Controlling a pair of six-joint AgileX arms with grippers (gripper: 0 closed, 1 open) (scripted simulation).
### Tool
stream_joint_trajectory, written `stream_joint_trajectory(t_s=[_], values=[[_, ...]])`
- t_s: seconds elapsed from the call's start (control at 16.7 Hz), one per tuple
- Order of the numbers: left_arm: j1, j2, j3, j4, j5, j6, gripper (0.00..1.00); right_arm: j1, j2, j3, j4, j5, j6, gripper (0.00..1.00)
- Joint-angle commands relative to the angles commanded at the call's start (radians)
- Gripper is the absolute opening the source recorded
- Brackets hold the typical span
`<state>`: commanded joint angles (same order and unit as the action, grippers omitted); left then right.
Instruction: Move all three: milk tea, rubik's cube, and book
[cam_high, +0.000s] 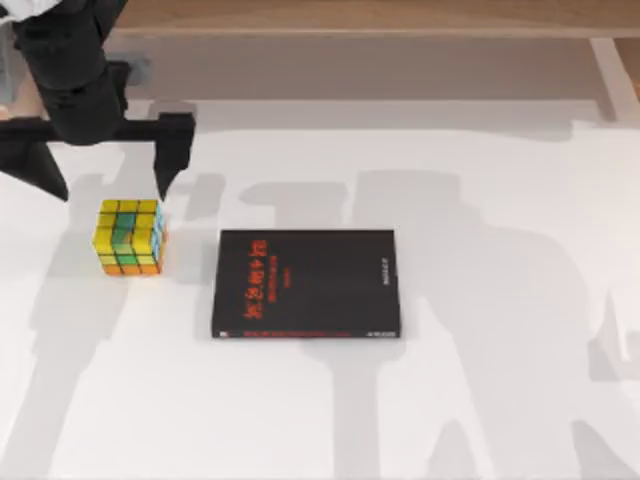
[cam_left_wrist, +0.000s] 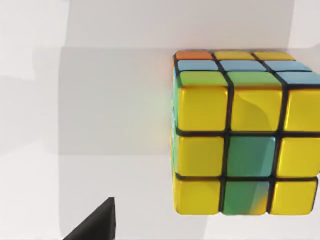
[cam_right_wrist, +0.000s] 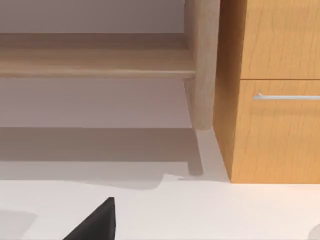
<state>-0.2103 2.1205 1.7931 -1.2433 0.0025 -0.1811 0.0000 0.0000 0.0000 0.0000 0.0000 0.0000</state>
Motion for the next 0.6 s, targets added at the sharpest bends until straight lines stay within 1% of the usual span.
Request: stream_joint_trajectory(t_s=[0.18, 0.48, 0.6], values=[[0.003, 0.003, -0.019, 0.020, 0.000, 0.003, 1.00, 0.000, 0.000, 0.000, 0.000, 0.000, 0.000, 1.00], [0.002, 0.039, -0.141, 0.186, 0.000, 0.002, 1.00, 0.000, 0.000, 0.000, 0.000, 0.000, 0.000, 1.00], [0.001, 0.047, -0.167, 0.214, 0.000, 0.002, 1.00, 0.000, 0.000, 0.000, 0.000, 0.000, 0.000, 1.00]])
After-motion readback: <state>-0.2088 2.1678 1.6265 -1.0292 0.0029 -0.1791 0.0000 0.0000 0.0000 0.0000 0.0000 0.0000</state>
